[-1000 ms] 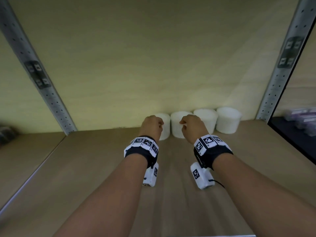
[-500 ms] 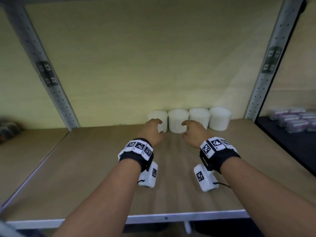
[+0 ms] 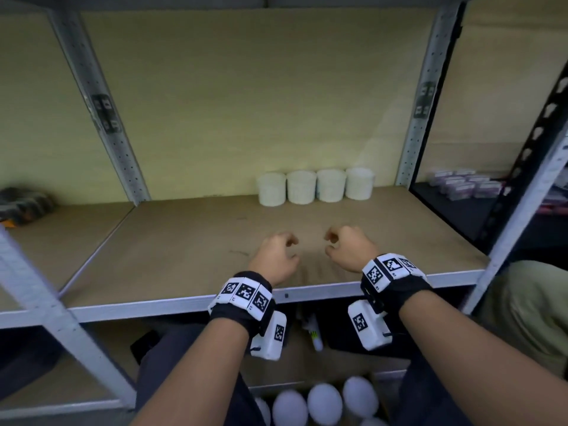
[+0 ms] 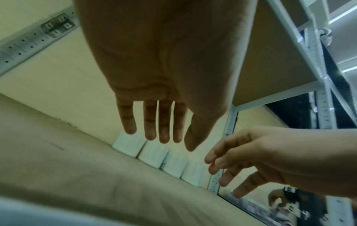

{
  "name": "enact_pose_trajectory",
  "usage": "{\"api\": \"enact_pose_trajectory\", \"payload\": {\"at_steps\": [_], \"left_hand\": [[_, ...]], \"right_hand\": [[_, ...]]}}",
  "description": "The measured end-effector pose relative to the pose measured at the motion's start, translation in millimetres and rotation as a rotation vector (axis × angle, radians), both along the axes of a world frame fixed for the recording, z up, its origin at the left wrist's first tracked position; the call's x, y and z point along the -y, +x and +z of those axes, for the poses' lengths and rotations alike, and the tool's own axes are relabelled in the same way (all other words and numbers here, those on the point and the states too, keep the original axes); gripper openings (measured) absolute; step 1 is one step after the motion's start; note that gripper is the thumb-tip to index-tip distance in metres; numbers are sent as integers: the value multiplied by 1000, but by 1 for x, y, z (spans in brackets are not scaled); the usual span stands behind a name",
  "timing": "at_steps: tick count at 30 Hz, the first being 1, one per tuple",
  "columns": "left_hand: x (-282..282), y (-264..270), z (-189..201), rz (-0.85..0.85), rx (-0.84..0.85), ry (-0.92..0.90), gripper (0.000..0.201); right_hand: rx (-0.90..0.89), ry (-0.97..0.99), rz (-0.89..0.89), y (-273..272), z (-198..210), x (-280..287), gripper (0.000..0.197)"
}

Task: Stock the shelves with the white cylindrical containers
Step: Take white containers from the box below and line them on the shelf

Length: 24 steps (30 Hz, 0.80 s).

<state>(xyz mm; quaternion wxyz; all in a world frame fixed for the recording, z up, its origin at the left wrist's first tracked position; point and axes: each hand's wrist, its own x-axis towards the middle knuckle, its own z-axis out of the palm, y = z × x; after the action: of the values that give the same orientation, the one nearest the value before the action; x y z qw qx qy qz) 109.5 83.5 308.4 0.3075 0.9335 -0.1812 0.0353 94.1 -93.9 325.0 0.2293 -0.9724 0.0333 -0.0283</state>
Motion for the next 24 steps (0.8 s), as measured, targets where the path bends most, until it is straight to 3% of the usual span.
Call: {"api": "enact_pose_trajectory", "payload": {"at_steps": [4, 9, 18, 24], "left_hand": [[5, -39, -20, -59, 9, -42, 23], [10, -74, -62, -91, -85, -64, 14], [57, -75, -117, -199, -447, 213, 25], [86, -72, -183, -283, -603, 499, 34]], "right_hand": [[3, 24, -11, -35, -15, 0, 9], [-123, -16, 8, -74, -48, 12, 8], [-510, -110, -3, -92, -121, 35, 10], [-672, -116, 0, -97, -180, 44, 33]]}}
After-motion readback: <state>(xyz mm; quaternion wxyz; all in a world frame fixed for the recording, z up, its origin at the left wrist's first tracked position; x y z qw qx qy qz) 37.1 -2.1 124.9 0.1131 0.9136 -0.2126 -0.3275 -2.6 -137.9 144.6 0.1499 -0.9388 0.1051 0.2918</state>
